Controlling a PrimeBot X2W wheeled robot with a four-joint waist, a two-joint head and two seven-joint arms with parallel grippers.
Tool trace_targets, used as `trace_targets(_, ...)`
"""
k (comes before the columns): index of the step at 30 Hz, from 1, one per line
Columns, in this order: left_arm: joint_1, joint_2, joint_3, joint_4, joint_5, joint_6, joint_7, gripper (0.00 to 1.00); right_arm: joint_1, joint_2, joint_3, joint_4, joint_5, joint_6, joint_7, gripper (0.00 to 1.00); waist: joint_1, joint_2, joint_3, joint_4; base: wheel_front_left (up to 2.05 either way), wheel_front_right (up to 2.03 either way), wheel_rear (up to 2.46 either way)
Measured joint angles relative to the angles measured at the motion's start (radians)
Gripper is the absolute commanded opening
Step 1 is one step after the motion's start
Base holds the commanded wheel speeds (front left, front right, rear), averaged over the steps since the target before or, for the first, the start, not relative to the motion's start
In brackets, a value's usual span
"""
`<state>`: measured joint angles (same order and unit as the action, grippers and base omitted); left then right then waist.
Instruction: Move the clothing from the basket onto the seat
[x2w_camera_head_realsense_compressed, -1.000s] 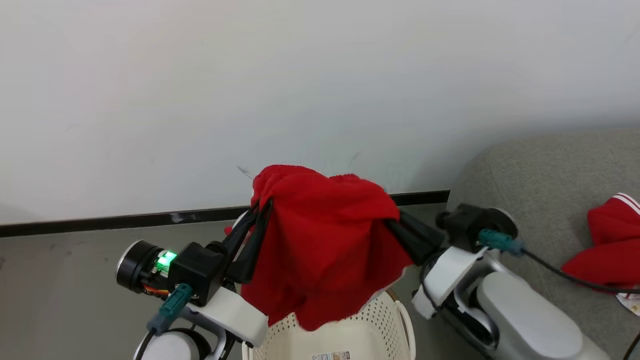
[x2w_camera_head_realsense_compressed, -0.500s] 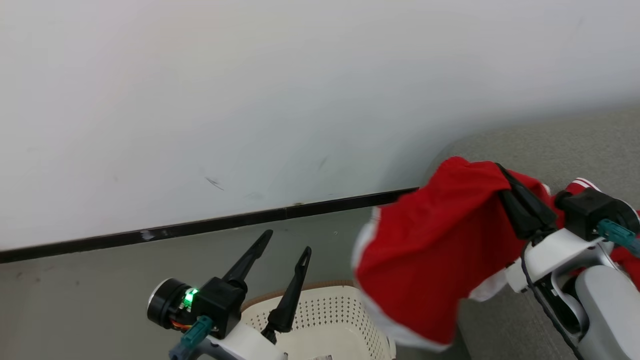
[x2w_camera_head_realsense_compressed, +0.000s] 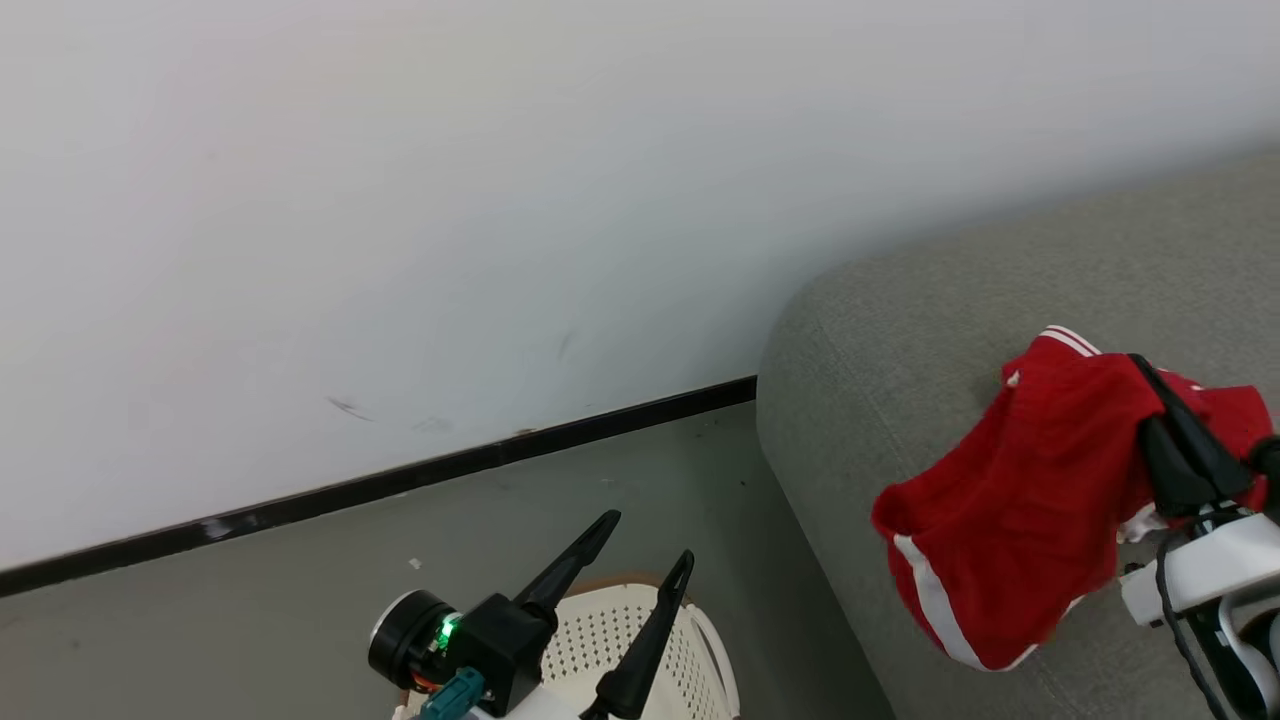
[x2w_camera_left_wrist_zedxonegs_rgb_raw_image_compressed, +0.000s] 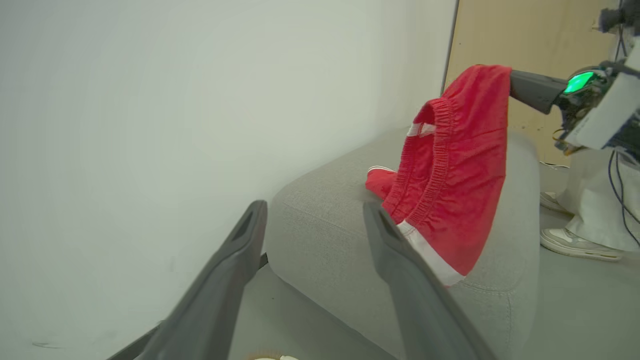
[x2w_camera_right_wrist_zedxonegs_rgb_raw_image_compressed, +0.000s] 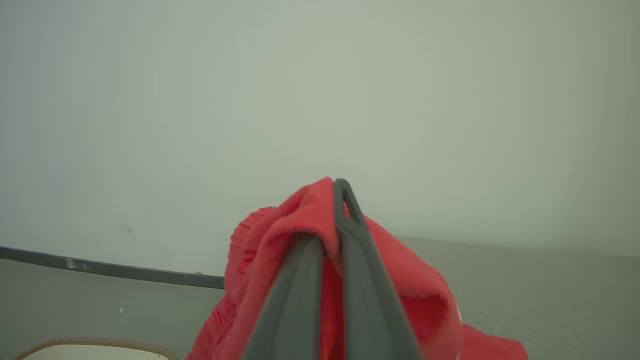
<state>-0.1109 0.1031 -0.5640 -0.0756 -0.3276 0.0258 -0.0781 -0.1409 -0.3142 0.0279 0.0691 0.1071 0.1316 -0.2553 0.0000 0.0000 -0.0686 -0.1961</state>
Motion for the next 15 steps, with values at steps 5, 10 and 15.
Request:
trace_targets(5, 0.000, -0.005, -0.011, 0.018, -0.007, -0.011, -0.013, 1.00, 0.046, 0.006, -0.051, -0.062, -0.031, 0.000, 0.000, 0.00, 0.0000, 0.0000, -0.004, -0.045, 0.00, 0.00, 0.00)
trace_targets(10, 0.000, -0.007, -0.014, 0.031, -0.014, -0.012, -0.030, 1.00, 0.083, 0.018, -0.073, -0.109, -0.047, 0.000, 0.000, 0.00, 0.0000, 0.0000, -0.006, -0.091, 0.00, 0.00, 0.00)
trace_targets(15, 0.000, -0.010, -0.015, 0.047, -0.015, -0.012, -0.040, 1.00, 0.118, 0.027, -0.081, -0.165, -0.047, 0.000, 0.001, 0.00, 0.0000, 0.0001, -0.005, -0.136, 0.00, 0.00, 0.00)
